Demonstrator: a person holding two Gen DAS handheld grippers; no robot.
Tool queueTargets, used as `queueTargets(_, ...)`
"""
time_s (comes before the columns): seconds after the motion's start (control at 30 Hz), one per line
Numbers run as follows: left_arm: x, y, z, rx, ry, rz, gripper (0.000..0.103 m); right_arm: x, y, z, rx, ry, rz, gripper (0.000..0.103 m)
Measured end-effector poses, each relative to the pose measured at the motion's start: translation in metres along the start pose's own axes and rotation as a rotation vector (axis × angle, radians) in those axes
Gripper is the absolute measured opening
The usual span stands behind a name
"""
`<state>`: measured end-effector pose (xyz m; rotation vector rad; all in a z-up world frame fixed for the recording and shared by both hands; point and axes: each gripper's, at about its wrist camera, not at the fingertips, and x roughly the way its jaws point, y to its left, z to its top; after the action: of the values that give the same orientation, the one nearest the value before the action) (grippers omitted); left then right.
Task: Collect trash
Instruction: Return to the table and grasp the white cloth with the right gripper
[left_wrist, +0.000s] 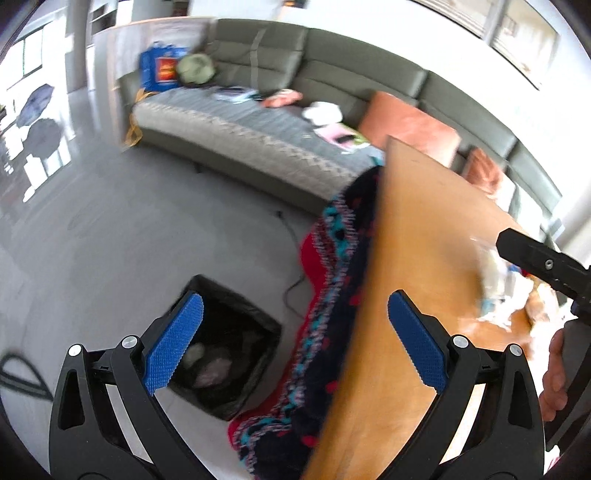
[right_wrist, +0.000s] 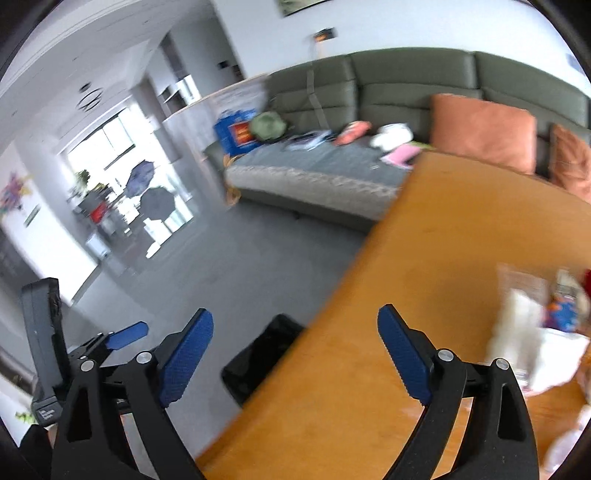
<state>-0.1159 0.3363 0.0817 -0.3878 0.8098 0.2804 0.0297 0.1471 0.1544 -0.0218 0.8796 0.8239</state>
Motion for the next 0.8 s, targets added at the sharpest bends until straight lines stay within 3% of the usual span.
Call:
queueTargets(0.2, 0.016, -0.071, 0.003, 0.092, 0.022, -0.092, 0.097, -0.043, -0.069, -0.013, 0.078, -0.059, -0.144, 0.091)
queueTargets(0.3, 0.021, -0.103, 0.0, 0.142, 0.037, -0.123, 0.097, -0.061, -0.105, -0.019, 0.113, -0.096, -0.261, 0.091)
queueTargets(0.43, 0.031, -0.136, -0.004, 0.192, 0.06, -0.15, 0.097, -0.062, -0.137, -0.027, 0.106, -0.085, -0.388, 0.091)
queueTargets(0.63, 0.043, -0.165, -0.008, 0.23, 0.087, -0.156, 0.097, -0.039, -0.172, -0.036, 0.134, 0.0, -0.423, 0.087)
queueTargets(0.8, 0.05, -0.169, -0.009, 0.225, 0.103, -0.151, 0.097, -0.021, -0.178, -0.04, 0.096, 0.053, -0.444, 0.067)
